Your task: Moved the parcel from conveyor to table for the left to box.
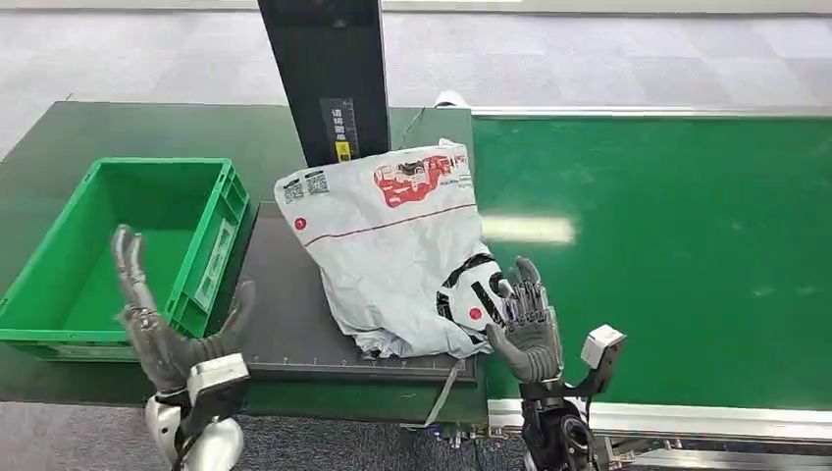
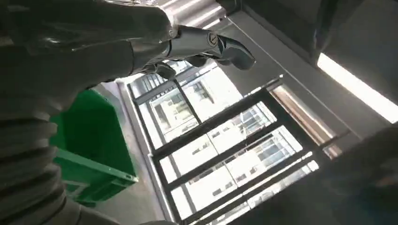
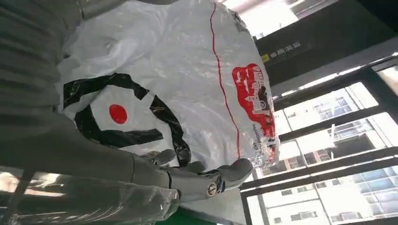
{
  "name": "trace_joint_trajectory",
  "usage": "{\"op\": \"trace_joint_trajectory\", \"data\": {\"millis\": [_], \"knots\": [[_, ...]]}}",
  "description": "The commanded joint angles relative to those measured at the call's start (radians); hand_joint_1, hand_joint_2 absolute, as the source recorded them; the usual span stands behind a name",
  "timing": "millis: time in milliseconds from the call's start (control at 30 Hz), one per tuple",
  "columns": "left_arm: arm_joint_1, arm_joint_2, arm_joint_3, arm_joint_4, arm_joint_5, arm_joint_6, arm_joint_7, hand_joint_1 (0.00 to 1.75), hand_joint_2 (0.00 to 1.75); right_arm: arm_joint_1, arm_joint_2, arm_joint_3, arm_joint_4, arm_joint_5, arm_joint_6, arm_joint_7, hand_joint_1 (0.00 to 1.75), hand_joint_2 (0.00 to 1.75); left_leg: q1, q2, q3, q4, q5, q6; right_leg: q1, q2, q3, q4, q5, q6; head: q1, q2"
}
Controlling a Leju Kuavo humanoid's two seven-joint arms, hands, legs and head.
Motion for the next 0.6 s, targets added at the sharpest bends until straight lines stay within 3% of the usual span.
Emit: {"op": "trace_joint_trajectory", "data": {"millis": [33,200,433,600], "knots": [[-0.313,0.080,-0.261,0.446,-0.165,-0.100,0.170,0.00,1.75,-0.009,0.009,-0.028,-0.003,-0.017,0.015,0.004,0.00,1.75,0.000,-0.005,0.000,-0.001,0.002,0.000,0.000,-0.005,0.002,-0.001,0.000,0.000,0.000,0.000],[-0.436,0.061,-0.378,0.724,-0.221,-0.245,0.220,0.00,1.75,-0.013,0.012,-0.035,-0.006,-0.043,0.033,0.016,0.00,1.75,0.000,-0.004,0.001,-0.002,0.002,0.000,0.000,-0.005,0.003,-0.002,0.000,0.000,0.000,0.000],[-0.554,0.029,-0.447,1.056,-0.276,-0.259,0.253,0.00,1.75,-0.030,0.013,-0.032,0.010,-0.064,0.041,0.027,0.00,1.75,0.000,-0.001,0.002,-0.002,0.001,0.000,0.000,-0.001,0.002,-0.001,0.000,0.000,0.000,0.000],[-0.596,0.029,-0.489,1.206,-0.261,-0.439,0.257,0.00,1.75,-0.033,0.011,-0.041,0.032,-0.100,0.044,0.019,0.00,1.75,0.000,0.001,0.003,-0.002,0.001,0.000,0.000,0.001,0.003,-0.002,0.001,-0.001,0.000,0.000]]}}
